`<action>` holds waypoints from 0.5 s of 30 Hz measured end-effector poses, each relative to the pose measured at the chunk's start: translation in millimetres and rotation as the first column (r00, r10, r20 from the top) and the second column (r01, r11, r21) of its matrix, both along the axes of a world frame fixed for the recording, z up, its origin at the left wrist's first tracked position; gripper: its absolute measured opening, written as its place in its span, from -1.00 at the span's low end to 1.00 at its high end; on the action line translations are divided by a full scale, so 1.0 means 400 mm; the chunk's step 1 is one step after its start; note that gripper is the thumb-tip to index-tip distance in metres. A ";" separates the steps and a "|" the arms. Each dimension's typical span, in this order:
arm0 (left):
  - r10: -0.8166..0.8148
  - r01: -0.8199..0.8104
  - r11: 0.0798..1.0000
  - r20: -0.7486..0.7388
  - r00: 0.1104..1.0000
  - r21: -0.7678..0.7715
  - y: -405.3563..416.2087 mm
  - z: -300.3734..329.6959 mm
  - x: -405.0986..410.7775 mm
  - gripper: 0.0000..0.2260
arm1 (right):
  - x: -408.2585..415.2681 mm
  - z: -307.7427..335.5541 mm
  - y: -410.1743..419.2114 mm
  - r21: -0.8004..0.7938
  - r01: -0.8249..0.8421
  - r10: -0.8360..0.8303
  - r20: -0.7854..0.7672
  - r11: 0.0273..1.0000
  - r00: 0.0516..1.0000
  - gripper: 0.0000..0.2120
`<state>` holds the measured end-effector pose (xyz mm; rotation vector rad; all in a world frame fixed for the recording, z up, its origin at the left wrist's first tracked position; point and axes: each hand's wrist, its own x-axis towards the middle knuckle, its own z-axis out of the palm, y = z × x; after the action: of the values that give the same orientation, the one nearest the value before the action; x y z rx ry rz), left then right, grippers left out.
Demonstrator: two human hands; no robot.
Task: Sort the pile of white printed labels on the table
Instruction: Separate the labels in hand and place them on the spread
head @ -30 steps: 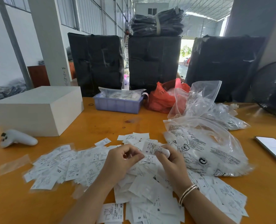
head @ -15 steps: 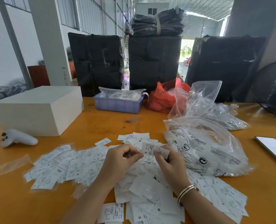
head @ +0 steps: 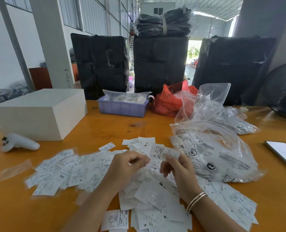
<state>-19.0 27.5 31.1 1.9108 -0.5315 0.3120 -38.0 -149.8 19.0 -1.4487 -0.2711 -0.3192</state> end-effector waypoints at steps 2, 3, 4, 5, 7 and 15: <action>-0.001 0.001 1.000 -0.004 1.000 0.009 0.001 -0.002 0.002 -0.87 | 0.001 0.000 0.003 -0.036 -0.032 0.031 -0.028 0.999 0.999 -0.82; 0.000 0.000 1.000 -0.008 1.000 0.013 0.002 -0.004 0.003 -0.88 | 0.002 0.000 0.003 -0.054 -0.036 0.034 -0.036 0.998 0.999 -0.81; 0.001 -0.001 1.000 -0.013 1.000 0.015 0.002 -0.004 0.004 -0.88 | 0.003 -0.001 0.003 -0.066 -0.033 0.030 -0.042 0.997 0.999 -0.81; 0.001 0.000 1.000 -0.015 1.000 0.014 0.003 -0.005 0.004 -0.88 | 0.004 -0.002 0.002 -0.071 -0.028 0.025 -0.048 0.997 0.999 -0.82; -0.007 0.007 1.000 -0.013 1.000 0.008 0.005 -0.006 0.006 -0.89 | 0.005 -0.005 -0.002 -0.072 -0.026 0.021 -0.068 0.997 0.997 -0.81; -0.020 0.020 1.000 -0.007 1.000 0.012 0.006 -0.006 0.007 -0.87 | 0.005 -0.001 -0.005 0.078 -0.031 0.035 -0.055 0.996 0.998 -0.75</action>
<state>-16.2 29.7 28.8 1.9168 -0.5487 0.2897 -36.1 -151.6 18.7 -1.3738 -0.2347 -0.2587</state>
